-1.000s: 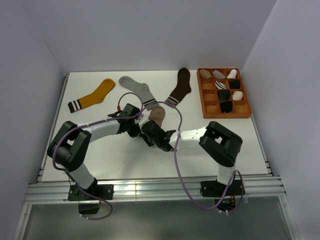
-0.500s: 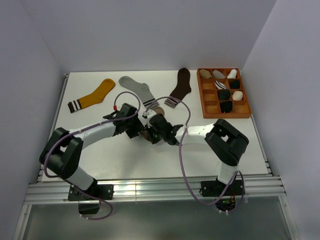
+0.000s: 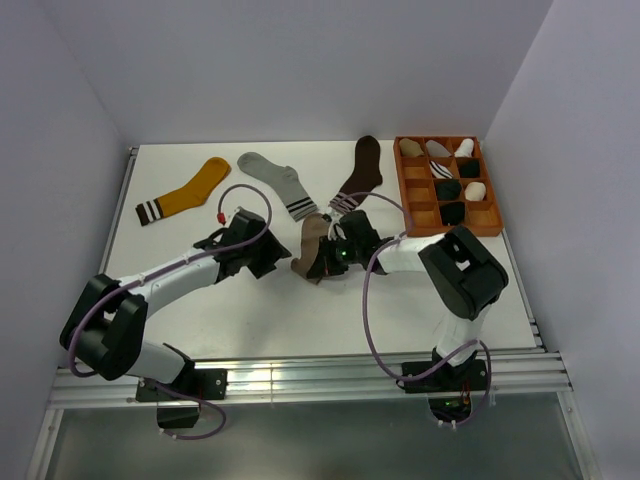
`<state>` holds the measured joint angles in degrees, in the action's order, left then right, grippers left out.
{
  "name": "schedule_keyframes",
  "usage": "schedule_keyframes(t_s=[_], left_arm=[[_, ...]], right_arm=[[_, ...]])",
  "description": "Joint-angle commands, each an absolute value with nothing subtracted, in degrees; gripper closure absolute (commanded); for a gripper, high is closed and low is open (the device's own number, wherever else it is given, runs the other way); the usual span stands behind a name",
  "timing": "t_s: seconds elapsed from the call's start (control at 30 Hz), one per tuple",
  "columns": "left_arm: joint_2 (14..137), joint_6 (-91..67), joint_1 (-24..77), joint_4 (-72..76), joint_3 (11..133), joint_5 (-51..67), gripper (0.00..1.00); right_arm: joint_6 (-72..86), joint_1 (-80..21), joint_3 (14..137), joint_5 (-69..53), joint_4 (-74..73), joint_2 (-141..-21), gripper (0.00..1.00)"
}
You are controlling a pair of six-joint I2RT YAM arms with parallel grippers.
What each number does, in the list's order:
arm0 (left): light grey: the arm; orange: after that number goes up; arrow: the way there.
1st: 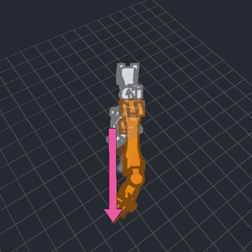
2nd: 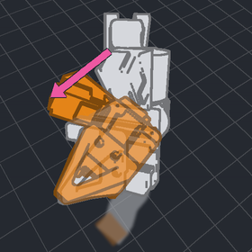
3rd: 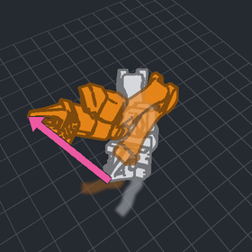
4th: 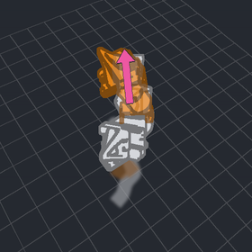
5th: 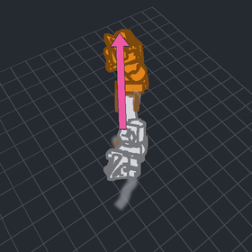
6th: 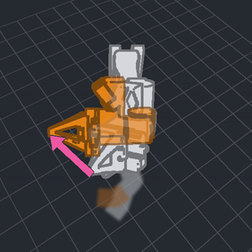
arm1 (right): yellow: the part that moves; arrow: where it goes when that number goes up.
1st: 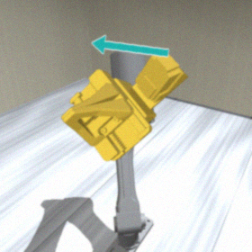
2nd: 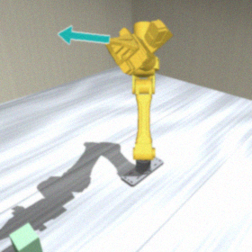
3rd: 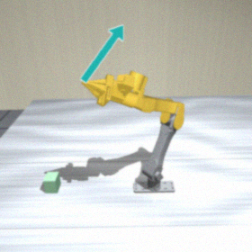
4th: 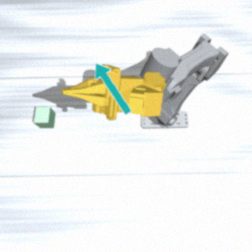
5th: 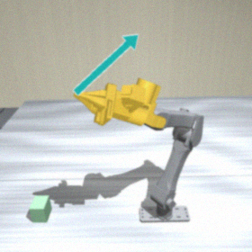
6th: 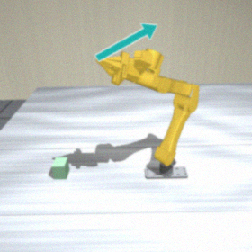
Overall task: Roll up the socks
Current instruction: Roll the sock at the center of the board.
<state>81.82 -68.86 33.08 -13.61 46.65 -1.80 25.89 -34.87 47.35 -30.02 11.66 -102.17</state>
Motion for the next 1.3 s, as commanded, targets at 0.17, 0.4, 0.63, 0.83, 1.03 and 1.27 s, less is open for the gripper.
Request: schedule_keyframes(t_s=[0.17,0.4,0.63,0.83,1.03,1.27], left_arm=[[83.23,-71.01,37.17,-8.09,44.82,-1.23,0.42],[88.67,-71.19,38.85,-5.98,46.14,-1.49,0.43],[92.02,-71.10,38.85,-5.89,47.46,-2.63,0.44],[93.78,-71.19,38.67,-5.54,47.55,-3.43,0.47],[97.55,-70.49,38.76,-5.63,48.43,-3.17,0.53],[100.10,-71.10,38.85,-6.50,47.55,-3.34,0.71]], right_arm=[[39.54,-30.67,42.54,-43.50,20.39,-108.63,1.00],[43.15,-29.36,41.22,-45.09,22.50,-111.18,1.00],[44.12,-28.13,40.69,-45.70,22.32,-112.50,1.00],[44.56,-27.33,40.34,-45.70,21.97,-113.29,1.00],[43.33,-27.25,40.78,-44.83,20.04,-113.38,1.00],[37.28,-27.33,42.80,-41.22,12.84,-109.79,0.91]])
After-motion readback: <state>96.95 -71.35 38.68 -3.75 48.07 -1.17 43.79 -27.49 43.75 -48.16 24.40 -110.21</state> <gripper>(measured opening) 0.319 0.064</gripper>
